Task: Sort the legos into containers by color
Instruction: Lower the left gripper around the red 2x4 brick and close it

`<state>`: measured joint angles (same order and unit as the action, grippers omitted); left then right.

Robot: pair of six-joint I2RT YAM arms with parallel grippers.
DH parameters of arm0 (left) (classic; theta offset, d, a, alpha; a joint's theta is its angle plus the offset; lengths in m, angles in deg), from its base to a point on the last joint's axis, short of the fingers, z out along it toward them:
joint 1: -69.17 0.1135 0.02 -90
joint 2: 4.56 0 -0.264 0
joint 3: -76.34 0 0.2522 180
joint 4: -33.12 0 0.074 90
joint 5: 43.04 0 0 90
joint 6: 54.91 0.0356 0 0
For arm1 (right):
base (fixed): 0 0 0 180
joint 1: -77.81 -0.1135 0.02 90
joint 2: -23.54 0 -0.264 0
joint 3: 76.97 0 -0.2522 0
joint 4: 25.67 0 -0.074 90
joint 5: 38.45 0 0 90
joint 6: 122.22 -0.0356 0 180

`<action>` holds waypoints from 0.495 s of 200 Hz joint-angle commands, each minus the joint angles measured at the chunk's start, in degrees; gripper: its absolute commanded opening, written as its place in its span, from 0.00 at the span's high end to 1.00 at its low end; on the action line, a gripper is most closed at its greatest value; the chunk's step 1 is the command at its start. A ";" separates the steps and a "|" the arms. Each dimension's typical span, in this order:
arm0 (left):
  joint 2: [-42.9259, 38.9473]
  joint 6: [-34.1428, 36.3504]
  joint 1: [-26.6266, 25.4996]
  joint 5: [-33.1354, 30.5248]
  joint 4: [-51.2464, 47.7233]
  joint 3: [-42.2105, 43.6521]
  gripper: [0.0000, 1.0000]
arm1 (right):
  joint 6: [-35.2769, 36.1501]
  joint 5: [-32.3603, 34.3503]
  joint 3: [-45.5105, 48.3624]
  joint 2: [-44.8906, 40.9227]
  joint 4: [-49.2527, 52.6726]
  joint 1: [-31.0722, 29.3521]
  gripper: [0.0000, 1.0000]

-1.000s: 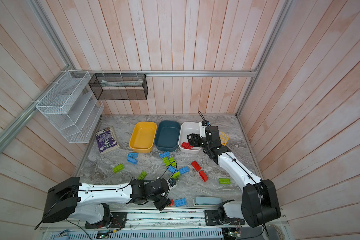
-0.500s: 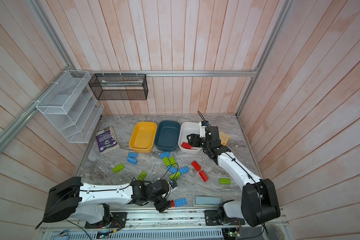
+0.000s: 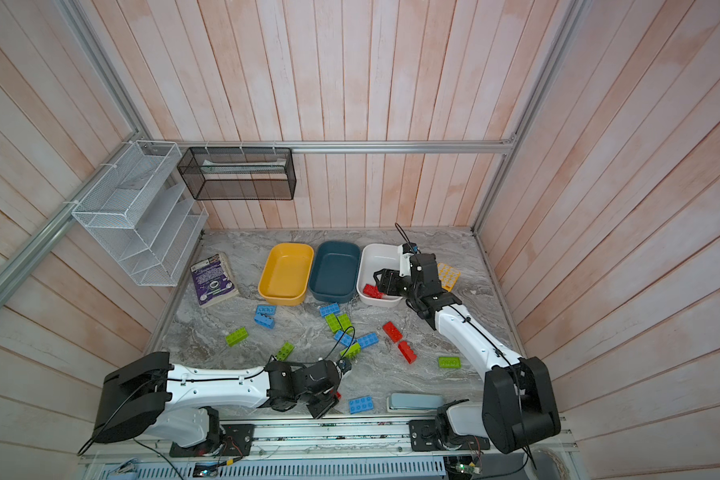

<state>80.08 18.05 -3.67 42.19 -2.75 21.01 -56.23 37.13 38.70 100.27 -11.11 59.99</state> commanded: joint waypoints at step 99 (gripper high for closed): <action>2.38 -3.10 3.23 1.37 -0.73 -1.50 0.39 | 0.37 0.14 1.27 -0.97 -0.98 0.25 0.25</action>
<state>80.43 15.95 -0.87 41.88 -2.94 20.95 -56.23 37.11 39.14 100.25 -11.20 59.99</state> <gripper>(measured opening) 0.657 0.747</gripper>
